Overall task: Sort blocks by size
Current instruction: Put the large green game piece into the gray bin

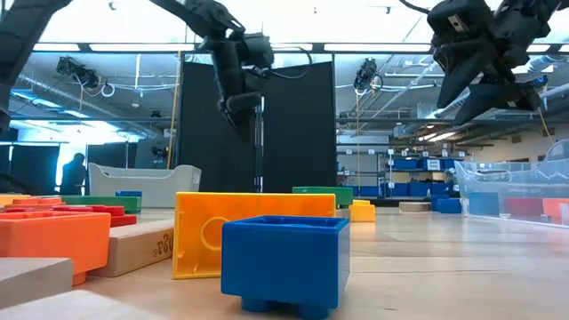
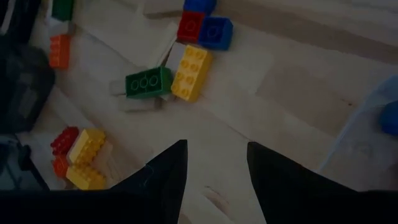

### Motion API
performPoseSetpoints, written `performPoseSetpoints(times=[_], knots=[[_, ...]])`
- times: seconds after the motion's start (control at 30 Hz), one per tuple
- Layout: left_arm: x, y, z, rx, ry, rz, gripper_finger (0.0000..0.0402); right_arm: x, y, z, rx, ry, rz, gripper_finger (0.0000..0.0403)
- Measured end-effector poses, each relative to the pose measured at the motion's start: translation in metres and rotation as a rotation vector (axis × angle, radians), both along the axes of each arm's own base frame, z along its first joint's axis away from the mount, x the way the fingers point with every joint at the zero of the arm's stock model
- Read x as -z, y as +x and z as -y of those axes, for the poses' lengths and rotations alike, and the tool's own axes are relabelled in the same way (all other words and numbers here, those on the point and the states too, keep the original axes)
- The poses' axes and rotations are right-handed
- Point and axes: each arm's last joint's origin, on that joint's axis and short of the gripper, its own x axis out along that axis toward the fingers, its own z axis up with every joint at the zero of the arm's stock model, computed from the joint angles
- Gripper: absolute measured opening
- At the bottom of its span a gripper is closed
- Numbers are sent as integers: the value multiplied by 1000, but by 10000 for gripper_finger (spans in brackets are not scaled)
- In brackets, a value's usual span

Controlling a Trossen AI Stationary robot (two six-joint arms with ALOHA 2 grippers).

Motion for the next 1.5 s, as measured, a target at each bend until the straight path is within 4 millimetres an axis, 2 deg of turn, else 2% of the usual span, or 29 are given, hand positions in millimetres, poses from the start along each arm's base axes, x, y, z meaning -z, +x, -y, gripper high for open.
performPoseSetpoints(times=[0.17,0.37,0.6,0.8,1.03,1.2,1.5], knots=[[12,13,-11,63,-8,-159,215,0,0,2,70,-11,11,181],[31,22,-16,109,-41,-220,256,0,0,3,116,-4,19,181],[65,29,-18,195,-176,-285,259,0,0,3,143,14,23,181],[92,36,-24,193,-202,-313,259,0,0,3,161,28,25,181],[99,44,-32,186,-151,-260,259,0,0,3,176,39,28,181],[100,41,-32,193,-198,-255,259,0,0,3,176,39,28,181],[114,42,-35,188,-234,-267,256,0,0,3,173,37,27,181]])
